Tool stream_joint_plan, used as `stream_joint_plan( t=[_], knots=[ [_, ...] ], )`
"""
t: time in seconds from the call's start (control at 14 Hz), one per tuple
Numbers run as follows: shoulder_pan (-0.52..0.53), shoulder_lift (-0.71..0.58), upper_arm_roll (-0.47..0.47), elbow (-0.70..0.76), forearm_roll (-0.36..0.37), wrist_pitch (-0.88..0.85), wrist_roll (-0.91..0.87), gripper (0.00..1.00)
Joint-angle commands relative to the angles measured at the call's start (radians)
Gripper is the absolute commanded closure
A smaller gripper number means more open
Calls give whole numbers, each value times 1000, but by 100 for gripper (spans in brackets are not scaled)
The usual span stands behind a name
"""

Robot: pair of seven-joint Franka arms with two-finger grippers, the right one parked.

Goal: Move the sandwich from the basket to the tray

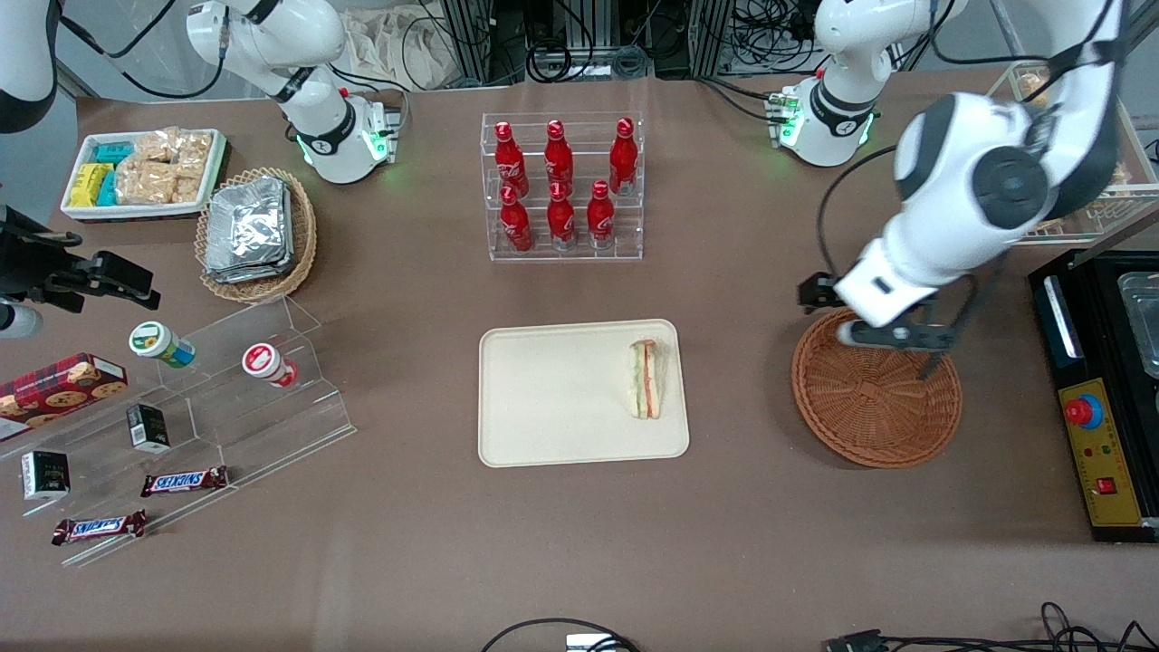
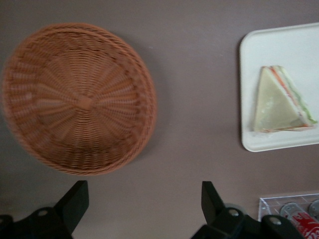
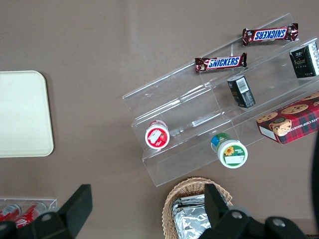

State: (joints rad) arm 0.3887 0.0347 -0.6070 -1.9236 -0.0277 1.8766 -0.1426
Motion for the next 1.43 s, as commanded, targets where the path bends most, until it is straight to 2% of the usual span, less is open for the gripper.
stream_joint_plan(
  t=[0.0,0.29,0.64,1.0,1.29,1.36],
  knots=[
    [82,-6,-8,76,-5,-92,58,0],
    [140,4,-8,129,23,-125,58,0],
    [133,155,-11,330,29,-267,40,0],
    [127,159,-11,327,74,-272,40,0],
    [29,114,93,304,74,-278,43,0],
    [-87,116,222,322,71,-293,49,0]
  ],
)
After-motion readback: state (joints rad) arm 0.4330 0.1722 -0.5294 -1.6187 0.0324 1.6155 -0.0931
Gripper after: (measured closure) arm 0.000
